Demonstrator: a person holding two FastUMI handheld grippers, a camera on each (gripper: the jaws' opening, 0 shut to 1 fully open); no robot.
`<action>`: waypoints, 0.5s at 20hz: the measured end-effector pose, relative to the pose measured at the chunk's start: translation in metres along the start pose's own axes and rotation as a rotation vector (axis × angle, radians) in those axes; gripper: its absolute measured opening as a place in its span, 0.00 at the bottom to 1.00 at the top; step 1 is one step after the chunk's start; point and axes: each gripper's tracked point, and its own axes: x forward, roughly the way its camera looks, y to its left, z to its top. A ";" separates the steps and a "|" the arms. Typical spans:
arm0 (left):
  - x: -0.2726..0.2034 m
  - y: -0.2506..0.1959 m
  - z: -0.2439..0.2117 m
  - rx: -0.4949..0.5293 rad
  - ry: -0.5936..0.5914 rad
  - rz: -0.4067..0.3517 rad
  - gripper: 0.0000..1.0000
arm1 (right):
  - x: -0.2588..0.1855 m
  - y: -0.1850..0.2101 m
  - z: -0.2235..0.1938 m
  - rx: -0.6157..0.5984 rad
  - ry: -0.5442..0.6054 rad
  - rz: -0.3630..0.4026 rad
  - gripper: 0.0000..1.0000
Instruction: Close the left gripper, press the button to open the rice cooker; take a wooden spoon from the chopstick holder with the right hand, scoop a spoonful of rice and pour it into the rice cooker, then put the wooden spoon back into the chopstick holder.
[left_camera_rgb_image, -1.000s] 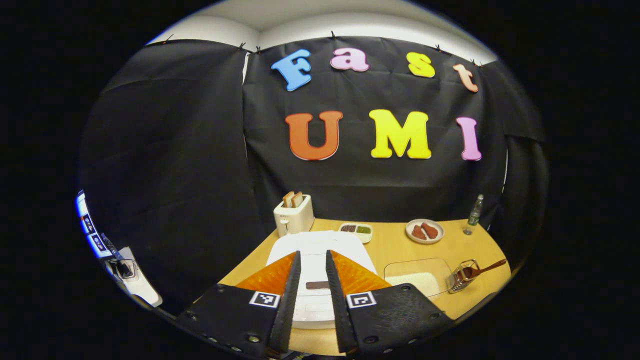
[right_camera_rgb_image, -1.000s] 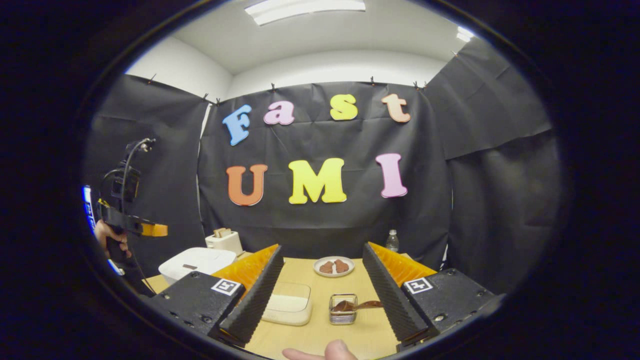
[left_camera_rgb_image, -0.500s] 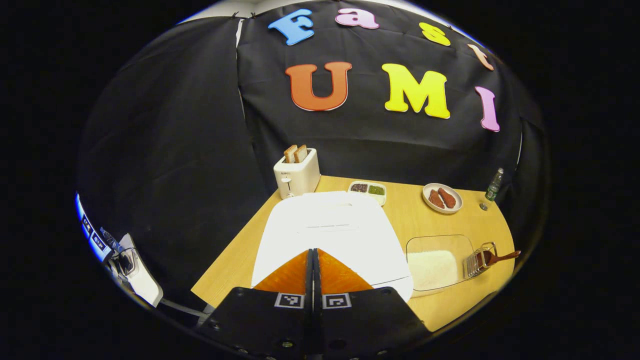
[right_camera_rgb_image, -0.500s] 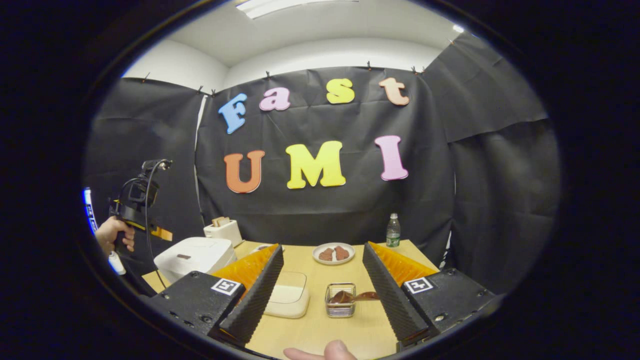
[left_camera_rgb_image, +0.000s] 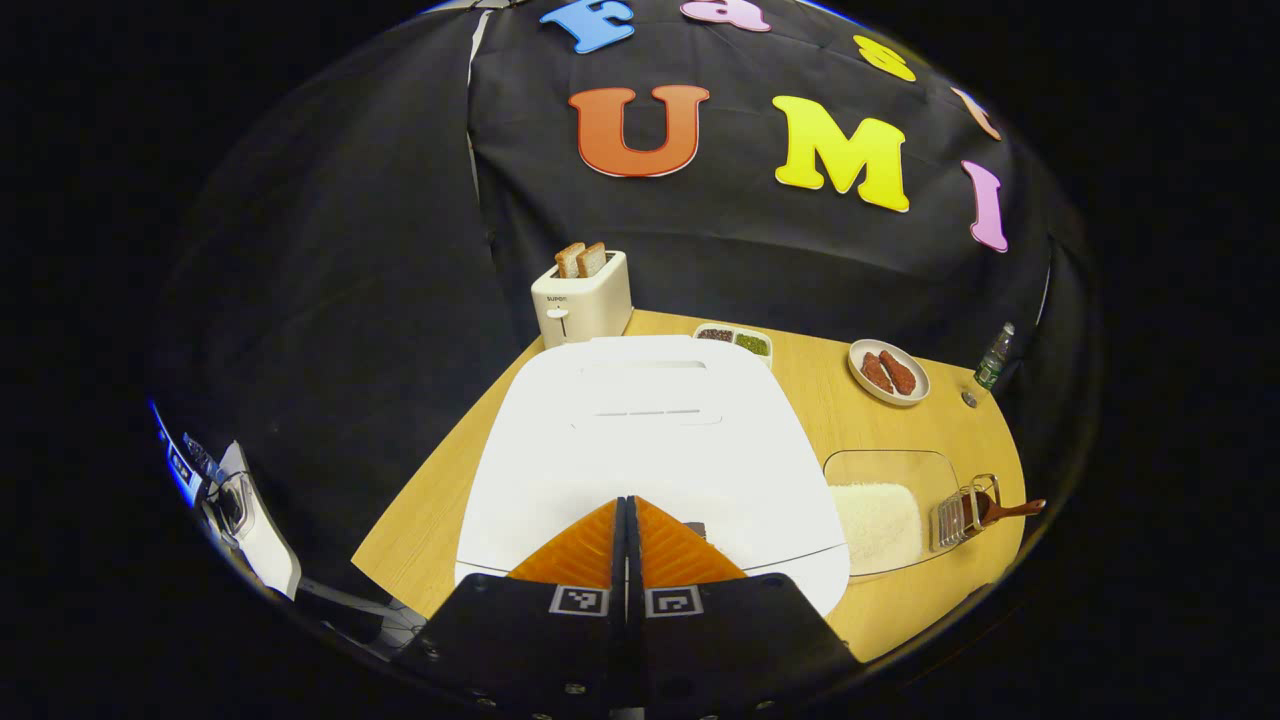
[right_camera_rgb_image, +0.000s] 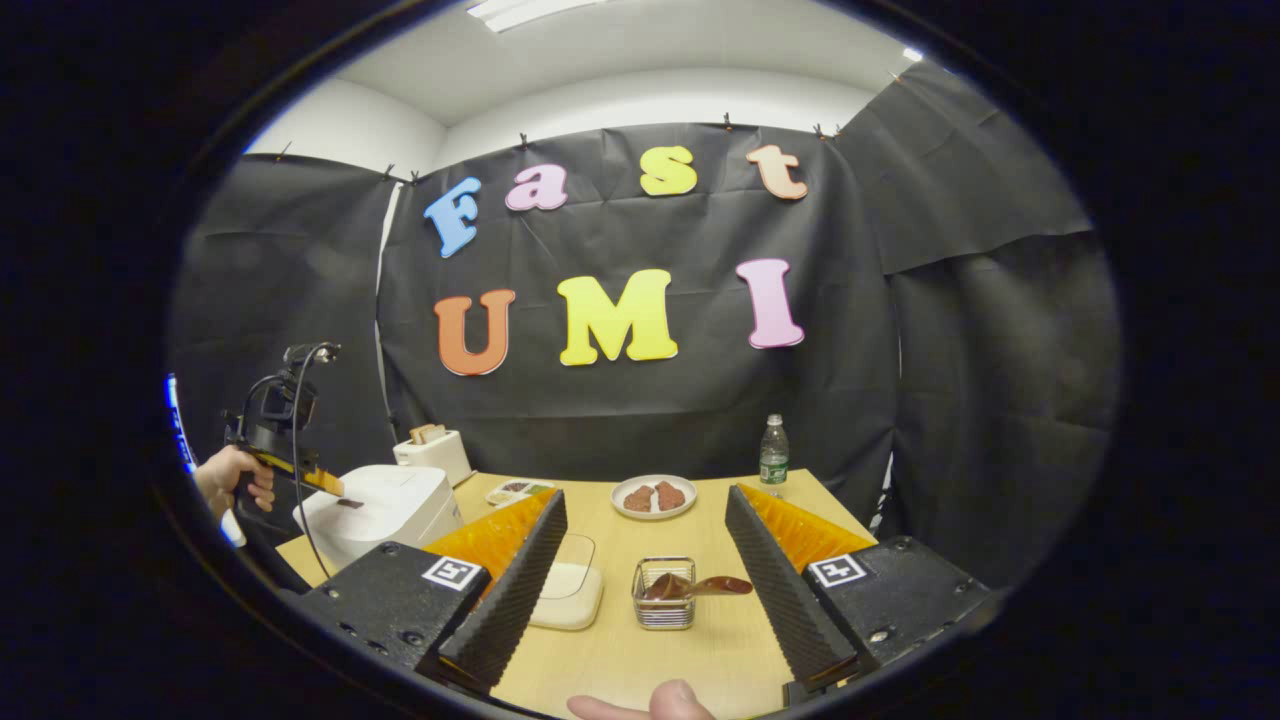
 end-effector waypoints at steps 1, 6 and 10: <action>0.001 0.000 -0.001 -0.001 0.008 0.004 0.00 | 0.001 -0.002 0.000 0.003 -0.002 -0.003 1.00; 0.004 0.000 -0.015 -0.028 0.047 0.030 0.00 | 0.005 -0.013 -0.007 0.023 0.010 -0.012 1.00; 0.004 0.001 -0.008 0.004 0.008 0.066 0.00 | 0.004 -0.022 -0.009 0.057 0.010 -0.015 1.00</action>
